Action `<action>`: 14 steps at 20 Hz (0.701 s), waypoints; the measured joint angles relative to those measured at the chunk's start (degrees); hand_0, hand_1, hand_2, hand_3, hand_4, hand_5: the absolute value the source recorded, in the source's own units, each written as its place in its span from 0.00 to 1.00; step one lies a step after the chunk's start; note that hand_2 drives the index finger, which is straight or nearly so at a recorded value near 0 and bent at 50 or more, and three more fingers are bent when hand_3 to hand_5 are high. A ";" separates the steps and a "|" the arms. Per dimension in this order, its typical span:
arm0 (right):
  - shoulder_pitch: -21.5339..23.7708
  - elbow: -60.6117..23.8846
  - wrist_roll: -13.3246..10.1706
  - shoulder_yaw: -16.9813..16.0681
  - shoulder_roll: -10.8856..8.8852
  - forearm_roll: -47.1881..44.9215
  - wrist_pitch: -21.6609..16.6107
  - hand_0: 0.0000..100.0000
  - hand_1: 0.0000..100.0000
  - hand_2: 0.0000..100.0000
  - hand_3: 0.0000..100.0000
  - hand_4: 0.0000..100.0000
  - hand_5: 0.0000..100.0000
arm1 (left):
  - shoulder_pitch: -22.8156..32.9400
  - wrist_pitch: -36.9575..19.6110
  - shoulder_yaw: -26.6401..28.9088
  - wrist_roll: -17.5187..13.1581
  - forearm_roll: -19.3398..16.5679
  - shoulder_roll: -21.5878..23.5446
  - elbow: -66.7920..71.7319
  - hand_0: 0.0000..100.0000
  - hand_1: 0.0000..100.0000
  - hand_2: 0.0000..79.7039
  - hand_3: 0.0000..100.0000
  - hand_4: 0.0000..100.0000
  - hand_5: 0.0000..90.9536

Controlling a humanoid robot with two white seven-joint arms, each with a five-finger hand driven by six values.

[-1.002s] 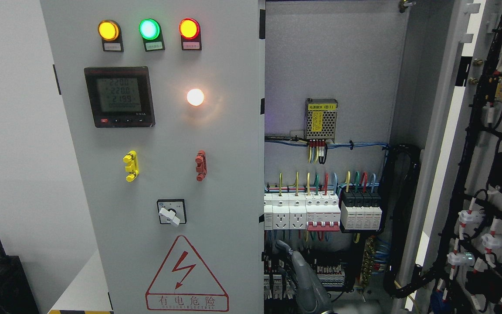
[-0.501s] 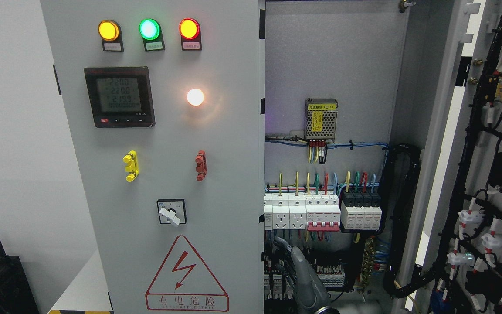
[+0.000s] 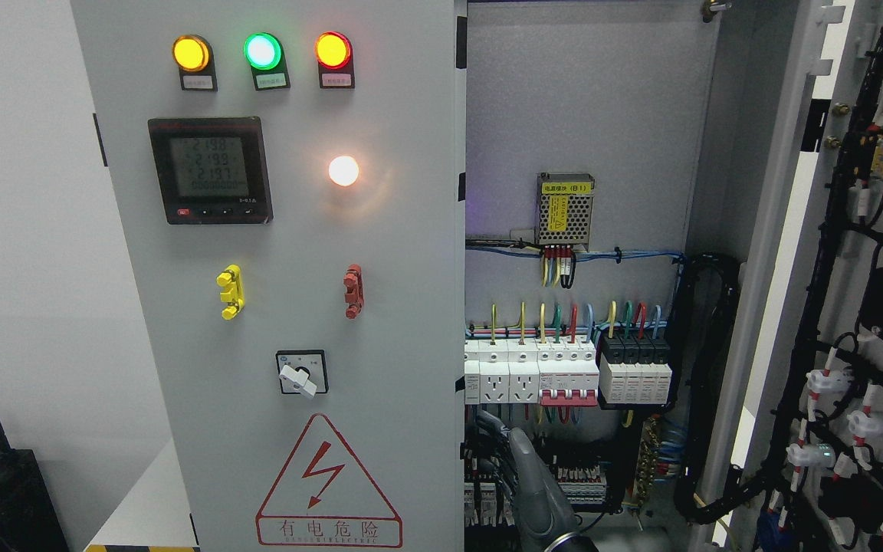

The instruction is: Open door with both hands

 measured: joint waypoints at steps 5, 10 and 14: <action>-0.64 0.13 0.05 0.27 0.01 -0.52 0.02 0.00 0.00 0.00 0.00 0.00 0.00 | 0.00 0.00 0.00 0.00 0.00 0.00 0.00 0.00 0.00 0.00 0.00 0.04 0.00; -1.14 0.19 0.09 0.59 0.02 -2.55 1.44 0.00 0.00 0.00 0.00 0.00 0.00 | 0.00 0.00 0.00 0.00 0.00 0.00 0.00 0.00 0.00 0.00 0.00 0.04 0.00; -1.62 0.27 0.64 0.79 0.02 -3.64 1.81 0.00 0.00 0.00 0.00 0.00 0.00 | 0.00 0.00 0.00 0.00 0.00 0.00 0.00 0.00 0.00 0.00 0.00 0.04 0.00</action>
